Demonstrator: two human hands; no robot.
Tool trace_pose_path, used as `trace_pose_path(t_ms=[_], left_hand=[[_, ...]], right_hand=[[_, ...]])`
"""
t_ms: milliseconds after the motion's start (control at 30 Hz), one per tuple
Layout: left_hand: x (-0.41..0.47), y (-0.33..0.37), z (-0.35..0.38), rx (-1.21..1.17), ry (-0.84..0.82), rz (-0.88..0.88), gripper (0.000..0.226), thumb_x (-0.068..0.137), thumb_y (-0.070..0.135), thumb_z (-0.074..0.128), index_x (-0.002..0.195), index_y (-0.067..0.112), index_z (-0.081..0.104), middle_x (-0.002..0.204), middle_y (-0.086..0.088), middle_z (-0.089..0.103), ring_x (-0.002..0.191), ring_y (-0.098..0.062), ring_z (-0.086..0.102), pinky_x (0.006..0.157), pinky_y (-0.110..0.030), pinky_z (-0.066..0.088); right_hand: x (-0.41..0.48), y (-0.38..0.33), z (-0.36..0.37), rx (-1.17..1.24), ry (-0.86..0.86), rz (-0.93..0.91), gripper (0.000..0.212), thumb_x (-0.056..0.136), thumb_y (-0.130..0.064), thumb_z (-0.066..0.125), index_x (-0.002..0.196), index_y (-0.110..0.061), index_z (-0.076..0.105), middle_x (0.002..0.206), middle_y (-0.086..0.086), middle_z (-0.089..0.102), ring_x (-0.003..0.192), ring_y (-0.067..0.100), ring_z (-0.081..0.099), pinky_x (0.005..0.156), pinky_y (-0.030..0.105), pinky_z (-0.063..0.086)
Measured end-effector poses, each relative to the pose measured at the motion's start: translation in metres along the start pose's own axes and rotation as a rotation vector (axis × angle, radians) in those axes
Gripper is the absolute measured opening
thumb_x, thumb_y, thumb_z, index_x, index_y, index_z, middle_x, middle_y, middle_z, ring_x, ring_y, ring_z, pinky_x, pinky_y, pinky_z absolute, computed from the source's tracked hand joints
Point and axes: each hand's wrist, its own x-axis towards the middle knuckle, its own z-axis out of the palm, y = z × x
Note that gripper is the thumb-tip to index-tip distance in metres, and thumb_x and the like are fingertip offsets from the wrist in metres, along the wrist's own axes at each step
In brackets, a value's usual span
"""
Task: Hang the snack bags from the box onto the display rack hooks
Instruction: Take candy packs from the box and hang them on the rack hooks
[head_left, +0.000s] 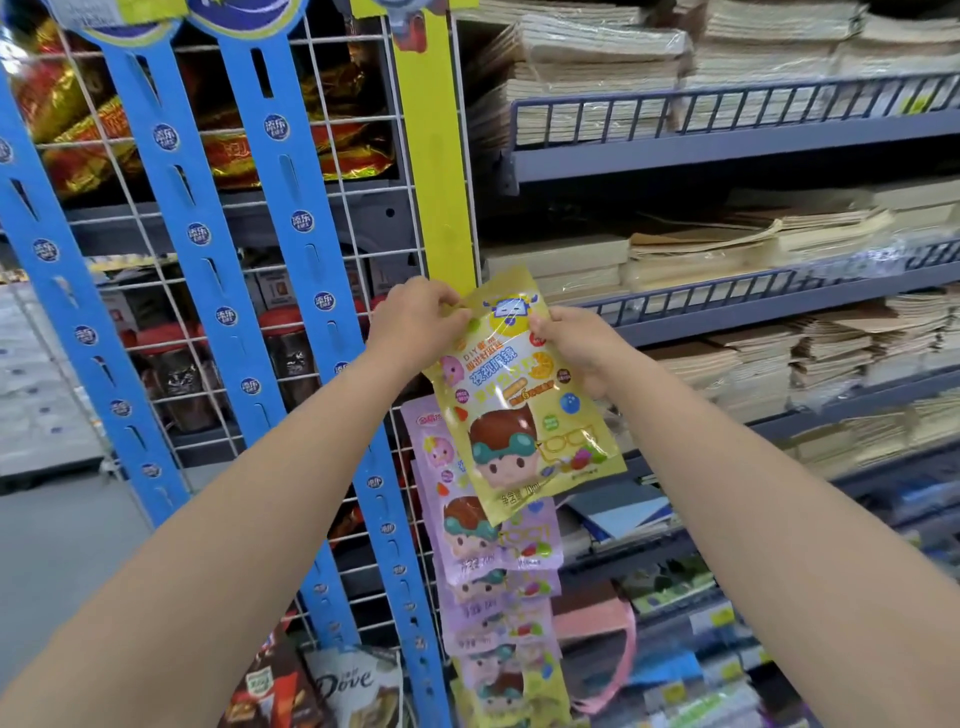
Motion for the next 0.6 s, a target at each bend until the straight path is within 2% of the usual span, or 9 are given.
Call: trace_pose_path(t_ms=[67, 100, 200, 333, 433, 600], left_hand=[[-0.003, 0.005, 0.000, 0.090, -0.045, 0.016, 0.025, 0.090, 0.031, 0.053, 0.074, 0.014, 0.059, 0.071, -0.002, 0.052, 0.077, -0.026, 0.053, 0.068, -0.032, 0.036], [-0.004, 0.007, 0.001, 0.099, -0.024, 0.031, 0.026, 0.091, 0.031, 0.052, 0.076, 0.011, 0.057, 0.076, -0.004, 0.054, 0.082, -0.028, 0.055, 0.069, -0.032, 0.036], [-0.011, 0.009, 0.004, 0.004, 0.120, 0.007, 0.030, 0.092, 0.035, 0.053, 0.109, 0.010, 0.058, 0.109, -0.007, 0.059, 0.102, -0.025, 0.055, 0.076, -0.034, 0.040], [-0.017, 0.007, 0.013, 0.020, 0.180, -0.007, 0.040, 0.095, 0.038, 0.049, 0.120, 0.007, 0.053, 0.118, -0.008, 0.057, 0.105, -0.026, 0.055, 0.080, -0.035, 0.040], [-0.018, 0.008, 0.018, 0.017, 0.164, -0.021, 0.037, 0.096, 0.038, 0.047, 0.118, 0.008, 0.052, 0.114, -0.006, 0.058, 0.102, -0.026, 0.055, 0.082, -0.036, 0.038], [-0.015, 0.004, 0.020, -0.147, 0.036, -0.140, 0.020, 0.094, 0.038, 0.050, 0.096, 0.020, 0.042, 0.084, 0.007, 0.054, 0.088, -0.022, 0.056, 0.085, -0.039, 0.041]], right_hand=[[-0.001, 0.003, -0.001, 0.008, 0.009, 0.012, 0.019, 0.098, -0.019, 0.047, 0.091, -0.014, 0.063, 0.096, 0.012, 0.069, 0.087, 0.029, 0.066, 0.083, 0.046, 0.053], [-0.002, 0.005, -0.002, 0.012, 0.005, 0.021, 0.019, 0.098, -0.020, 0.047, 0.092, -0.013, 0.063, 0.100, 0.014, 0.069, 0.091, 0.030, 0.066, 0.086, 0.048, 0.052], [-0.002, 0.006, -0.006, 0.046, 0.009, 0.027, 0.020, 0.098, -0.022, 0.047, 0.100, -0.011, 0.063, 0.107, 0.015, 0.069, 0.097, 0.032, 0.066, 0.087, 0.048, 0.053], [-0.001, 0.005, -0.006, 0.079, 0.024, 0.013, 0.021, 0.098, -0.021, 0.046, 0.106, -0.009, 0.062, 0.098, 0.012, 0.070, 0.084, 0.028, 0.066, 0.076, 0.040, 0.055], [-0.001, 0.007, -0.006, 0.053, 0.030, 0.031, 0.019, 0.098, -0.023, 0.047, 0.093, -0.014, 0.063, 0.093, 0.010, 0.071, 0.079, 0.025, 0.067, 0.075, 0.040, 0.055], [0.001, 0.013, -0.006, 0.040, 0.034, 0.057, 0.018, 0.097, -0.023, 0.049, 0.095, -0.012, 0.063, 0.102, 0.014, 0.071, 0.088, 0.029, 0.067, 0.084, 0.046, 0.055]])
